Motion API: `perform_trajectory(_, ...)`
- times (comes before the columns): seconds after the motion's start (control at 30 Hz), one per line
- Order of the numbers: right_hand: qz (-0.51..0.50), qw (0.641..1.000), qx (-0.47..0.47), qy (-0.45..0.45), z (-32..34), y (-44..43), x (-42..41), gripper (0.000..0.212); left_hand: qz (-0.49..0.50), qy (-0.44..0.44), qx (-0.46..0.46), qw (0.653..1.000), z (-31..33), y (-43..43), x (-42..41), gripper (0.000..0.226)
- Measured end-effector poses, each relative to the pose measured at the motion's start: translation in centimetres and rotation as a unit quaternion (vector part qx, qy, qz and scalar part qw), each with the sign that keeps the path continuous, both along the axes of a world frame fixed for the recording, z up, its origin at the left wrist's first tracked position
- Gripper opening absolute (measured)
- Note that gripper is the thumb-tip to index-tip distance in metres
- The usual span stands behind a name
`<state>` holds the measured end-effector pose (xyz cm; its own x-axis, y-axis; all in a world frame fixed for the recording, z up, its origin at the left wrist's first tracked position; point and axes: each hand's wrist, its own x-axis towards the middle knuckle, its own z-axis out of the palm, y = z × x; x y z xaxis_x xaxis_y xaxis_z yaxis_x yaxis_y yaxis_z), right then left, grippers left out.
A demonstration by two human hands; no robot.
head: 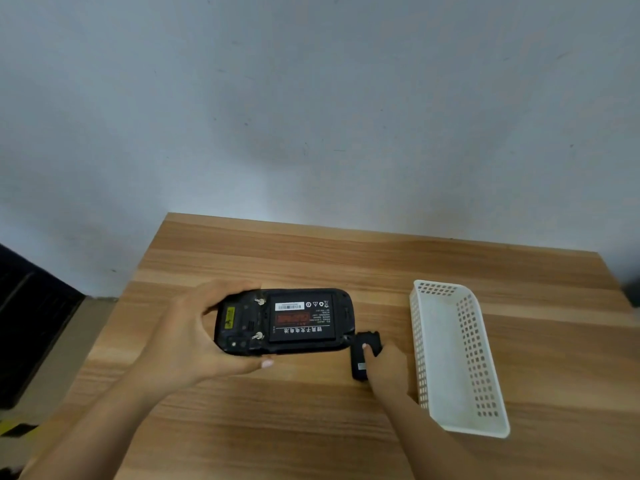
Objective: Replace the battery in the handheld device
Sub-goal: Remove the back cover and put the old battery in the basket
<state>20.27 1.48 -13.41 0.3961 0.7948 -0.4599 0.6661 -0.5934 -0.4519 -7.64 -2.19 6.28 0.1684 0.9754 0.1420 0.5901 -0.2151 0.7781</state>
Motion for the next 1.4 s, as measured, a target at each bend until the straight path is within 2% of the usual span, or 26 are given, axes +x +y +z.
perform_trajectory(0.23, 0.071, 0.992, -0.019, -0.105, 0.2, 0.2, 0.2, 0.04, -0.001, 0.019, 0.012, 1.0, 0.1, 0.0, 0.2, 0.083)
perform_trajectory(0.43, 0.068, 0.993, 0.01, -0.099, 1.4, 0.4, -0.1, 0.04, -0.004, 0.03, 0.025, 0.999, 0.5, 0.0, 0.3, 0.082)
perform_trajectory(0.47, 0.054, 0.996, 0.042, -0.062, 2.3, 0.6, -0.2, 0.036, -0.006, 0.031, 0.03, 0.999, 0.8, 0.1, 0.3, 0.082)
perform_trajectory(0.53, -0.008, 0.99, 0.112, 0.087, 5.8, 1.0, -0.6, 0.023, -0.013, 0.029, 0.042, 0.999, 1.4, 0.1, 0.5, 0.08)
perform_trajectory(0.6, -0.051, 0.96, 0.16, 0.224, 11.1, 1.0, -1.0, 0.021, -0.018, 0.024, 0.06, 0.998, 2.2, 0.2, 0.8, 0.079)
perform_trajectory(0.67, -0.054, 0.918, 0.224, 0.322, 16.8, -0.3, -1.0, 0.019, -0.019, 0.021, 0.077, 0.997, 2.7, 0.5, 1.1, 0.079)
perform_trajectory(0.73, -0.021, 0.887, 0.294, 0.356, 21.6, -2.4, -1.2, 0.013, -0.018, 0.014, 0.08, 0.997, 2.9, 0.8, 1.4, 0.081)
perform_trajectory(0.8, 0.045, 0.878, 0.357, 0.315, 24.5, -4.7, -1.6, 0.008, -0.016, 0.011, 0.088, 0.996, 3.3, 1.0, 1.8, 0.082)
perform_trajectory(0.9, 0.139, 0.866, 0.445, 0.18, 25.4, -6.0, -1.8, 0.017, -0.019, 0.012, 0.116, 0.993, 4.5, 1.3, 2.6, 0.079)
perform_trajectory(1.0, 0.145, 0.842, 0.51, 0.096, 24.8, -5.8, -1.2, 0.021, -0.022, 0.024, 0.142, 0.989, 5.6, 1.8, 3.1, 0.079)
perform_trajectory(1.1, 0.133, 0.822, 0.551, 0.056, 25.2, -5.6, -0.8, 0.021, -0.028, 0.028, 0.159, 0.986, 6.5, 2.2, 3.7, 0.081)
perform_trajectory(1.23, 0.111, 0.834, 0.534, 0.085, 25.5, -5.4, -0.9, 0.023, -0.03, 0.03, 0.171, 0.984, 7.1, 2.6, 4.3, 0.08)
perform_trajectory(1.4, 0.062, 0.848, 0.479, 0.216, 26.5, -5.7, -1.8, 0.037, -0.026, 0.029, 0.172, 0.984, 7.6, 2.9, 4.3, 0.078)
